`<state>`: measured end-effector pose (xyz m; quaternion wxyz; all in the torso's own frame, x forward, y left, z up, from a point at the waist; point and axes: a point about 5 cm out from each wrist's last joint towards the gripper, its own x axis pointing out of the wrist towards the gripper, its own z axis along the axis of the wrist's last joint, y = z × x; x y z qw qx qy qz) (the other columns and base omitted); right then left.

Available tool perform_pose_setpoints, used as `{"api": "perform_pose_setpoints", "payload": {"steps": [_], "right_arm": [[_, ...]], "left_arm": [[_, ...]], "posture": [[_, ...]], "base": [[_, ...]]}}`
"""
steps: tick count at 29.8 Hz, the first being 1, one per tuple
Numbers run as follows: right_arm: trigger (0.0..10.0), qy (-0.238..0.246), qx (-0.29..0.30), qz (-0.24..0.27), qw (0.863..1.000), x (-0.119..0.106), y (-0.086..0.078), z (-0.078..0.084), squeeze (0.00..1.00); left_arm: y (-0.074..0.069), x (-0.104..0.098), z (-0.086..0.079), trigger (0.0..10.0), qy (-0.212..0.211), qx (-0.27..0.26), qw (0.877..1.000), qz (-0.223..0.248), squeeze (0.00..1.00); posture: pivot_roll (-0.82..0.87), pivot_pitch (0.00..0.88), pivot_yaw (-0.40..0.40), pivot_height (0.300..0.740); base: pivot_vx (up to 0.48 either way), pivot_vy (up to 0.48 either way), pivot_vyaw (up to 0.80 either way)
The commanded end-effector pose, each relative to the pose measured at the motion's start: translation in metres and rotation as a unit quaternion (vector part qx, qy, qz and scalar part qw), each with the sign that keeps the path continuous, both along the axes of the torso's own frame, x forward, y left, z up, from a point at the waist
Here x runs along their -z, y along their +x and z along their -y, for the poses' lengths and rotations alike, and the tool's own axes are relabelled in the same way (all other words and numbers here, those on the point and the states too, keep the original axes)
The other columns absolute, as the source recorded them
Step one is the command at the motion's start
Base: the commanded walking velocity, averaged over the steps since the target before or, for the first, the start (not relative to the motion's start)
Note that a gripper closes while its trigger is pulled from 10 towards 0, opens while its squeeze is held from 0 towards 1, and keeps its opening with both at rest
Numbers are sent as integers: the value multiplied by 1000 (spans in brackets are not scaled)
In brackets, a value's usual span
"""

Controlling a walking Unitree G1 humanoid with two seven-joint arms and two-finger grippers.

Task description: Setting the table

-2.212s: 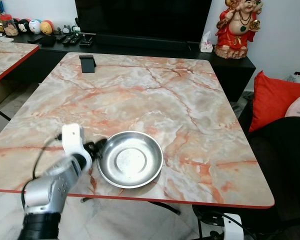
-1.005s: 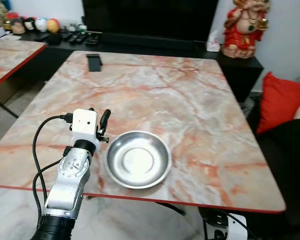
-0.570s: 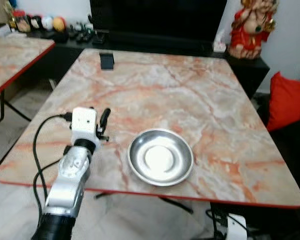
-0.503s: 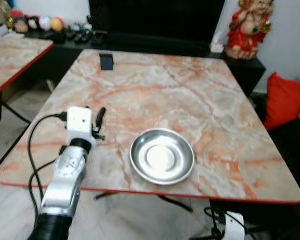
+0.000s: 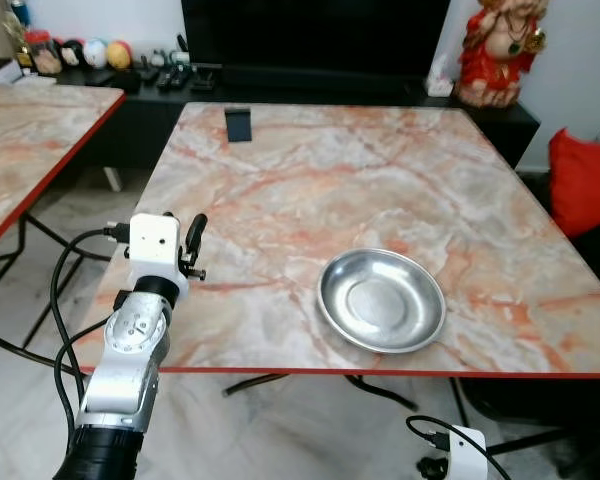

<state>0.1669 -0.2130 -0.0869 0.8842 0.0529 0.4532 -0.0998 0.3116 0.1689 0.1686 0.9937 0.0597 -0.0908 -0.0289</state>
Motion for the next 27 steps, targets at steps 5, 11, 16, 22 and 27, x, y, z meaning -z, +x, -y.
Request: {"api": "perform_pose_setpoints", "payload": {"steps": [5, 11, 16, 22, 27], "right_arm": [[10000, 1, 7, -2, 1000, 0, -2, 3, 0], [10000, 3, 5, -1, 1000, 0, -1, 3, 0], [10000, -3, -5, -2, 1000, -1, 0, 3, 0], [10000, -3, -10, -1, 1000, -1, 0, 3, 0], [10000, 4, 1, 0, 1000, 0, 0, 3, 0]], "left_arm": [[1, -5, 2, 10000, 8, 3, 1000, 10, 0], [0, -5, -1, 10000, 8, -4, 1000, 11, 0], [0, -6, -4, 10000, 10, -9, 1000, 12, 0], [0, -6, -6, 10000, 9, -12, 1000, 10, 0], [0, -6, -5, 10000, 8, -10, 1000, 10, 0]], "posture": [[136, 0, -53, 740], [139, 0, -56, 740], [140, 0, -57, 740], [139, 0, -56, 740], [139, 0, -56, 740]], "base": [[0, 385, 0], [0, 386, 0], [0, 386, 0], [0, 387, 577], [0, 385, 245]]}}
